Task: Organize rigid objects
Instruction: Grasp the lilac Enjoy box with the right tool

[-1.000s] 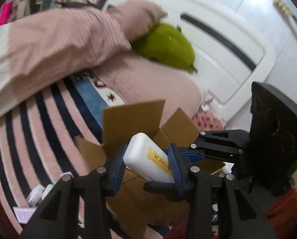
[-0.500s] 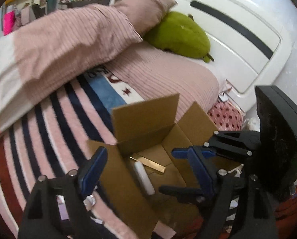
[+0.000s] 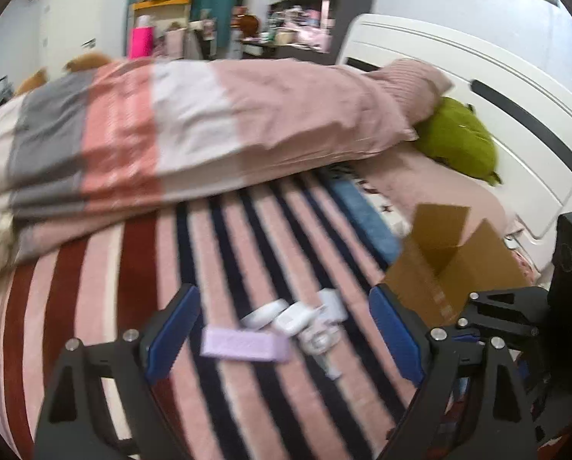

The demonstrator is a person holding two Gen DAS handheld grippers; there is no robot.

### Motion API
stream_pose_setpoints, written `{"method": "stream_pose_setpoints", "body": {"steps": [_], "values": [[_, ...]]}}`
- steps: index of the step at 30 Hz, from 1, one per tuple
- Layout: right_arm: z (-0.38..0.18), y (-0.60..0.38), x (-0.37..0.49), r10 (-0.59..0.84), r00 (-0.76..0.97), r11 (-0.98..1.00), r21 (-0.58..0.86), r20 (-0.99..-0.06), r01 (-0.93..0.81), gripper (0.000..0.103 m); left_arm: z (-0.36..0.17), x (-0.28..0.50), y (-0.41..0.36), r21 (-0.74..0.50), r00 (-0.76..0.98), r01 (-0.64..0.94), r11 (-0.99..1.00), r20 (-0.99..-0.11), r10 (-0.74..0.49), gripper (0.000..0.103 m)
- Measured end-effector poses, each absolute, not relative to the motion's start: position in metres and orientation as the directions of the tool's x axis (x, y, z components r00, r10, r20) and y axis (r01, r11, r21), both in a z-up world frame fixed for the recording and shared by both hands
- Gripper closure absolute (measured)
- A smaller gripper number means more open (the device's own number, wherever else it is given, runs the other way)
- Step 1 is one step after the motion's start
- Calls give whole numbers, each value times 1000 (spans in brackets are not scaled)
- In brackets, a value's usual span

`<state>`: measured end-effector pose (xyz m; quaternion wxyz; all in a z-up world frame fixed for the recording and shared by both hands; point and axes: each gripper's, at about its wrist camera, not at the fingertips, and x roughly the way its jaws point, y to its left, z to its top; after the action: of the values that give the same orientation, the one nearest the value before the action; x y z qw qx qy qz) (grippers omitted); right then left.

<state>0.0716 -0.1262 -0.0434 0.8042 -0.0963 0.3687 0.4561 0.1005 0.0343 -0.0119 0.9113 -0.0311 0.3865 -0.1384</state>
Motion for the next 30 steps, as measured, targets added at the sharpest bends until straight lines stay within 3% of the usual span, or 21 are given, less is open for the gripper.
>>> {"method": "stream_pose_setpoints", "body": {"steps": [3, 10, 14, 18, 24, 30], "values": [[-69, -98, 76, 650, 269, 536, 178, -710, -825, 48, -39, 91, 62, -173, 661, 174, 969, -709, -245, 15], [-159, -46, 128, 445, 310, 647, 62, -840, -760, 44, -92, 73, 107, -247, 628, 96, 964, -736, -251, 15], [-191, -36, 154, 399, 322, 665, 28, -859, -746, 44, -108, 66, 122, -274, 623, 66, 959, -740, -254, 15], [-202, -30, 164, 384, 335, 657, 0, -860, -754, 42, -116, 62, 133, -294, 623, 47, 955, -738, -258, 15], [-187, -37, 155, 503, 192, 571, 156, -843, -806, 40, -120, 57, 143, -309, 625, 30, 951, -737, -259, 15], [-199, -18, 159, 416, 290, 575, 2, -862, -818, 40, -119, 51, 148, -307, 626, 16, 951, -739, -249, 15]]}}
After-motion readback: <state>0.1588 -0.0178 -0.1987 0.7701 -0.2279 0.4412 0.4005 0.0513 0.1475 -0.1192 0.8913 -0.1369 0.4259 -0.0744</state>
